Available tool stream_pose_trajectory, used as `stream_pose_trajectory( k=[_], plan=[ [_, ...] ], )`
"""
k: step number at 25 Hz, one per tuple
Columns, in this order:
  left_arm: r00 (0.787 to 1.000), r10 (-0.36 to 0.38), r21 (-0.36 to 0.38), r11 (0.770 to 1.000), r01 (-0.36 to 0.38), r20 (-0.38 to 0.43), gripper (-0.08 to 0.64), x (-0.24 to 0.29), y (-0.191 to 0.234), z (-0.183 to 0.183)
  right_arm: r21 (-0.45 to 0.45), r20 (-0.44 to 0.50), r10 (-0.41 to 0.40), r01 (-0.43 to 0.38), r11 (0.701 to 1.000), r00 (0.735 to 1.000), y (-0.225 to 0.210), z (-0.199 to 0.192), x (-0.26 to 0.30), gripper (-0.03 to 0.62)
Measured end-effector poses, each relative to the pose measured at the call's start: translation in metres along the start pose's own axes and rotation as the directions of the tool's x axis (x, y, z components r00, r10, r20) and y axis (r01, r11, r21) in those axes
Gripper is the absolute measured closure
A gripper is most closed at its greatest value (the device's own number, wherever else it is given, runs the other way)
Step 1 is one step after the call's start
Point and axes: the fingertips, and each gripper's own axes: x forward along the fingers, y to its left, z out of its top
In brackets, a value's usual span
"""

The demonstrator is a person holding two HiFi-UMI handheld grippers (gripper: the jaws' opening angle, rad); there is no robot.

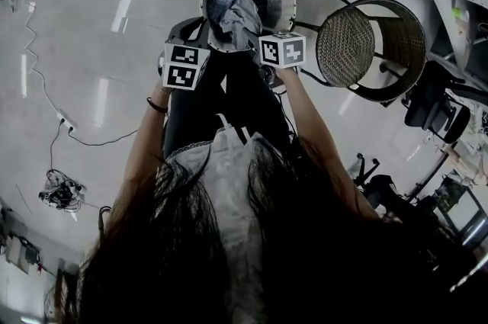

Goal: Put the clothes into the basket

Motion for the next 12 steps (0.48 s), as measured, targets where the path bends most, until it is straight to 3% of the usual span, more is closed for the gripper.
stream_pose_trajectory(
  k=[6, 12],
  plan=[
    [1.000, 0.011, -0.020, 1.000, -0.011, -0.025, 0.531, 0.019, 0.004, -0.019, -0.025, -0.120, -0.027, 0.024, 0.999, 0.992, -0.027, -0.033, 0.045, 0.534],
    [0.997, 0.030, -0.043, 0.999, -0.034, -0.077, 0.531, 0.032, 0.014, -0.043, -0.119, -0.257, -0.097, 0.068, 0.991, 0.961, -0.052, -0.069, 0.088, 0.532]
  ],
)
